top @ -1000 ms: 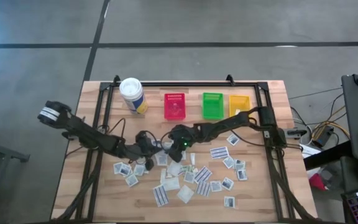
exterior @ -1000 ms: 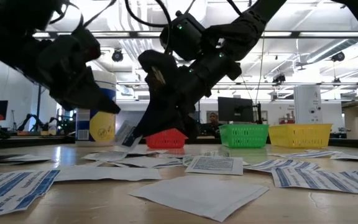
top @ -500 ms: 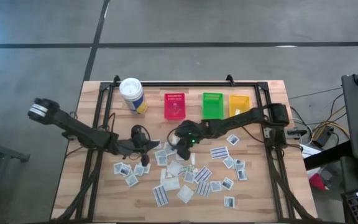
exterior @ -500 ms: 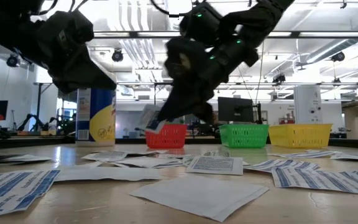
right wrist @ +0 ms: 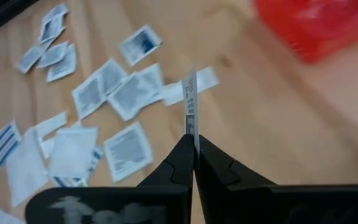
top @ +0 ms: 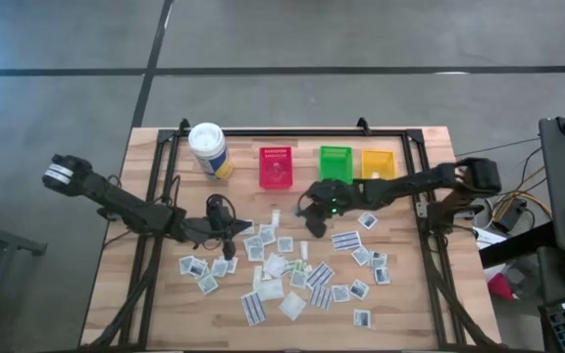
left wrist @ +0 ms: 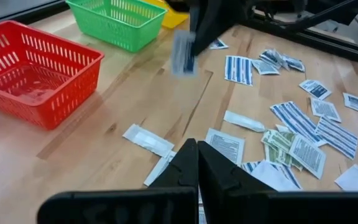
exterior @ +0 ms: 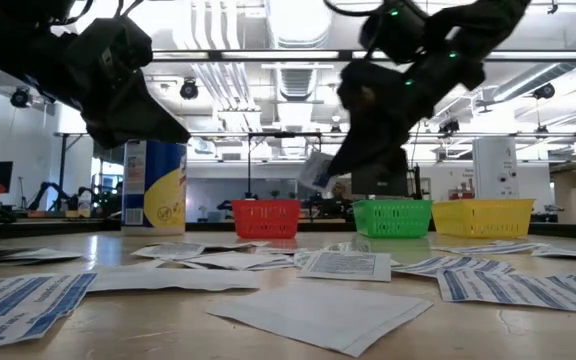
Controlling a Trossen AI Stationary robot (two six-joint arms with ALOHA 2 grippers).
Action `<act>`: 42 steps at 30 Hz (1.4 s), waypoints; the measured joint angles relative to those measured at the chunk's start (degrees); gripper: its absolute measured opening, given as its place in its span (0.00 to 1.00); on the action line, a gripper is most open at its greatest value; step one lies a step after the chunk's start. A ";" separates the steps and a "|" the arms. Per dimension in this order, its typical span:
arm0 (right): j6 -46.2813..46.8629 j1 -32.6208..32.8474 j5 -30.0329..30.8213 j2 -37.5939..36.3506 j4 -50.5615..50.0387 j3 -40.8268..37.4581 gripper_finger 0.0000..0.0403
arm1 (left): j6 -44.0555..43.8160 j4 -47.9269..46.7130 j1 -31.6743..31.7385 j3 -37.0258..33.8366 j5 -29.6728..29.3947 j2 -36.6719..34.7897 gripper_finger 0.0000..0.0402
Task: Pick & Place First Aid Supplies
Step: Put the alcohol pad in the green bin
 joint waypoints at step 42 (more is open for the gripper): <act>-1.13 -22.82 3.71 -6.79 -4.09 -9.72 0.02 | -0.04 0.25 0.96 0.00 -0.52 0.02 0.00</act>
